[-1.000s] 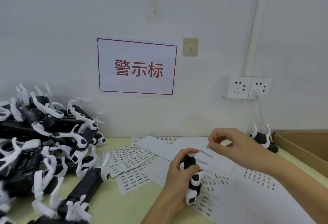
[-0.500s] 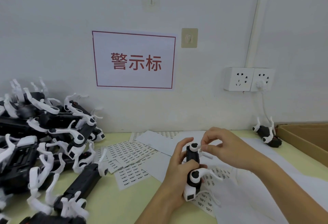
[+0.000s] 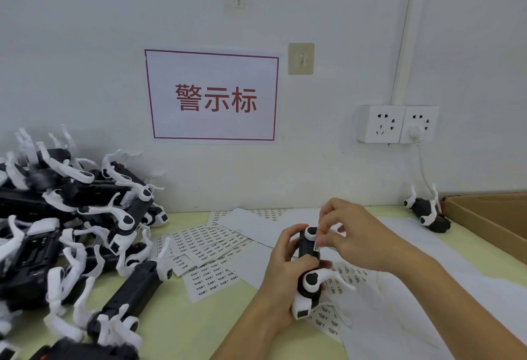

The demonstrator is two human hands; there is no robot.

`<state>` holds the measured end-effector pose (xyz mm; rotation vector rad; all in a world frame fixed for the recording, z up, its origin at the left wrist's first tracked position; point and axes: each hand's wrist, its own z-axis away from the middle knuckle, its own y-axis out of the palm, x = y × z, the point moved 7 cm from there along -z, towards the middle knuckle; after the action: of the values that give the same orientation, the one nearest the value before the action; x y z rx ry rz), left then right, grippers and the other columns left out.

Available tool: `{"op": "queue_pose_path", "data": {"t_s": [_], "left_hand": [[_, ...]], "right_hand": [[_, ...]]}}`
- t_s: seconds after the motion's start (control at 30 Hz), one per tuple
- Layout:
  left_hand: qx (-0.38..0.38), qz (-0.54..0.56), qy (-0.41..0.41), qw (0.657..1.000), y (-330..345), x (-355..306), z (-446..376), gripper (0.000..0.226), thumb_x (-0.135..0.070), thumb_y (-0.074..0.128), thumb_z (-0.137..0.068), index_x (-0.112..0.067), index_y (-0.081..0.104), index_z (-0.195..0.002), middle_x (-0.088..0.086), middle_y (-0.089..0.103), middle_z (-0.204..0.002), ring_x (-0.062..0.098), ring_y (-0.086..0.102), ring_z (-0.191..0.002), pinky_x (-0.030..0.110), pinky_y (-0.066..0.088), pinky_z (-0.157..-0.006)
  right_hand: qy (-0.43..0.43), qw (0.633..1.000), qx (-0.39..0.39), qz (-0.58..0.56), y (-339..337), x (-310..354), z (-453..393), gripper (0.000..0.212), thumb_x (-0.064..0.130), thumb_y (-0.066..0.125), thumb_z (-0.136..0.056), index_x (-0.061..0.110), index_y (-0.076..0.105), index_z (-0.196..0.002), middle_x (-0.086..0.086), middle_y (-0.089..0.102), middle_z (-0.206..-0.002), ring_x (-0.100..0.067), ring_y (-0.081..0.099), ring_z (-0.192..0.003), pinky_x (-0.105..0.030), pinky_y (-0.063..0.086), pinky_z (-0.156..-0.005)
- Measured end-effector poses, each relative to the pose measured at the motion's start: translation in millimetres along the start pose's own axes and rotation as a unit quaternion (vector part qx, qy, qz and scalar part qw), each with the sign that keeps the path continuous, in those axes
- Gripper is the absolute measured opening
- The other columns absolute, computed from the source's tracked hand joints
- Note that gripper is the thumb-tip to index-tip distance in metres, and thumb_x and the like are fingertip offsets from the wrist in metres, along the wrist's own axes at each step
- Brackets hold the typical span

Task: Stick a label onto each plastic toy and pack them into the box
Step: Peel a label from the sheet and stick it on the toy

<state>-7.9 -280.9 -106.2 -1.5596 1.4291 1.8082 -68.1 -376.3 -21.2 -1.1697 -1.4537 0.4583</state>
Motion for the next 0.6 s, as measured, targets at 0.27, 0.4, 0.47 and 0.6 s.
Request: {"op": "queue_pose_path", "data": {"t_s": [0.27,0.4,0.47,0.6], "left_hand": [[-0.004,0.005,0.002,1.0,-1.3,-0.5,-0.8,0.049,-0.002,0.06,-0.071,-0.022,0.064,-0.115,0.013,0.062,-0.124,0.037,0.071,-0.091,0.037,0.054,-0.061],[-0.004,0.003,-0.001,1.0,-1.7,0.4,-0.7,0.049,-0.002,0.06,-0.071,-0.022,0.064,-0.115,0.013,0.062,-0.125,0.037,0.071,-0.091,0.038,0.054,-0.061],[-0.006,0.002,-0.001,1.0,-2.7,0.1,-1.3,0.05,-0.003,0.061,-0.071,-0.022,0.064,-0.116,0.012,0.062,-0.125,0.037,0.071,-0.092,0.038,0.053,-0.063],[-0.009,0.001,-0.001,1.0,-3.5,0.0,-1.9,0.05,-0.002,0.061,-0.071,-0.022,0.064,-0.117,0.012,0.062,-0.125,0.037,0.071,-0.092,0.04,0.052,-0.066]], "right_hand": [[-0.002,1.0,-0.004,0.01,-0.1,-0.3,0.3,0.023,0.025,0.072,-0.088,0.035,0.068,-0.067,0.019,0.053,-0.099,0.001,0.054,-0.091,-0.02,0.039,-0.079],[-0.002,1.0,-0.005,0.012,0.4,0.1,0.0,0.026,0.025,0.072,-0.087,0.037,0.067,-0.065,0.019,0.053,-0.098,0.002,0.054,-0.09,-0.019,0.039,-0.077],[-0.002,1.0,-0.005,0.015,0.7,-0.2,0.1,0.025,0.025,0.073,-0.087,0.036,0.068,-0.065,0.02,0.053,-0.098,0.003,0.053,-0.089,-0.018,0.039,-0.077],[0.001,1.0,-0.009,0.013,0.4,-0.8,-0.6,0.022,0.024,0.074,-0.086,0.034,0.069,-0.067,0.019,0.053,-0.098,0.001,0.055,-0.089,-0.018,0.04,-0.077]]}}
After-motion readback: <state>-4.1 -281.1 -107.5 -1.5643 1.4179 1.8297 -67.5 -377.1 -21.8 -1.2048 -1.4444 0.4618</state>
